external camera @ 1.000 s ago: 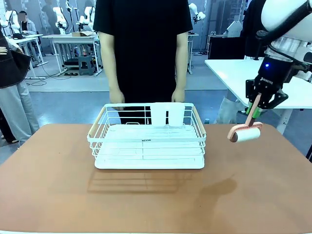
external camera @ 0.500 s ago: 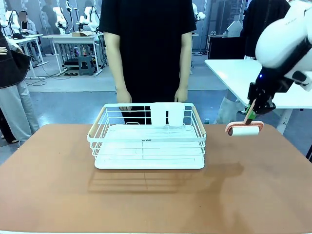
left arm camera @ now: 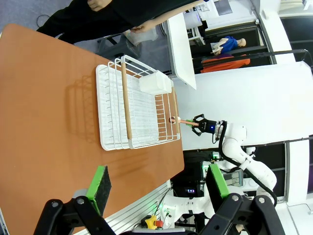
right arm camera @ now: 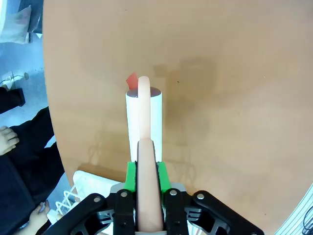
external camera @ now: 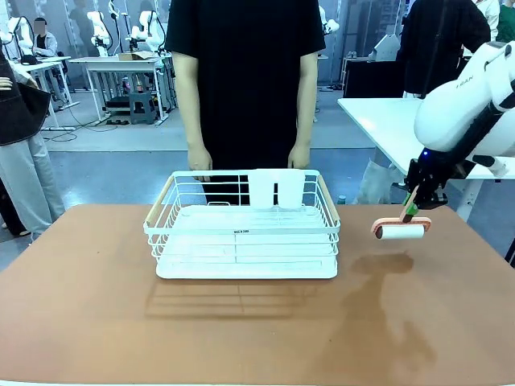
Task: Clean the table.
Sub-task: Place the Lint Roller down when the Dish drying rack is positioned in the middle of the table.
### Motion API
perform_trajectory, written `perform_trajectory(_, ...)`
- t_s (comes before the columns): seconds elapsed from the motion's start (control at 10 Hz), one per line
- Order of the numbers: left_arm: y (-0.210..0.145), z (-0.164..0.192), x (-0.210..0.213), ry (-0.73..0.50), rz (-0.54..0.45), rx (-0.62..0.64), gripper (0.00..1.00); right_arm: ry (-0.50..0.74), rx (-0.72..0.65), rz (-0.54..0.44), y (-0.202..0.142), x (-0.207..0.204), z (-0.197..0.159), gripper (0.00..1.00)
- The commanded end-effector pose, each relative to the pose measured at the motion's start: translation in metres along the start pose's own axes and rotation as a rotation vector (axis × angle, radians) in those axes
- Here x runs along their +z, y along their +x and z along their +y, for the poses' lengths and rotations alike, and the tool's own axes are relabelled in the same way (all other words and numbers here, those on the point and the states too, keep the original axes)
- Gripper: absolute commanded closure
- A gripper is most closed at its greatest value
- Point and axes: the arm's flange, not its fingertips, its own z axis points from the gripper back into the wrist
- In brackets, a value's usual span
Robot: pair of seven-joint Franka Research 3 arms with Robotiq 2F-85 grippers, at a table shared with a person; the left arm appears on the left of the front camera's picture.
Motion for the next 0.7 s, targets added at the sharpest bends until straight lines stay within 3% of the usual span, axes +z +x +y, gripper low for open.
perform_trajectory(0.0, 0.000, -0.002, 0.003, -0.013, -0.006, -0.007, 0.00, 0.029, -0.026, 0.016, -0.003, -0.007, 0.004, 0.79)
perform_trajectory(0.4, 0.000, -0.002, 0.003, -0.013, -0.006, -0.007, 0.00, 0.003, -0.035, 0.021, 0.003, -0.023, 0.007, 0.79)
perform_trajectory(0.6, 0.000, -0.002, 0.003, -0.013, -0.006, -0.007, 0.00, -0.013, -0.031, 0.016, 0.002, -0.027, 0.007, 0.63)
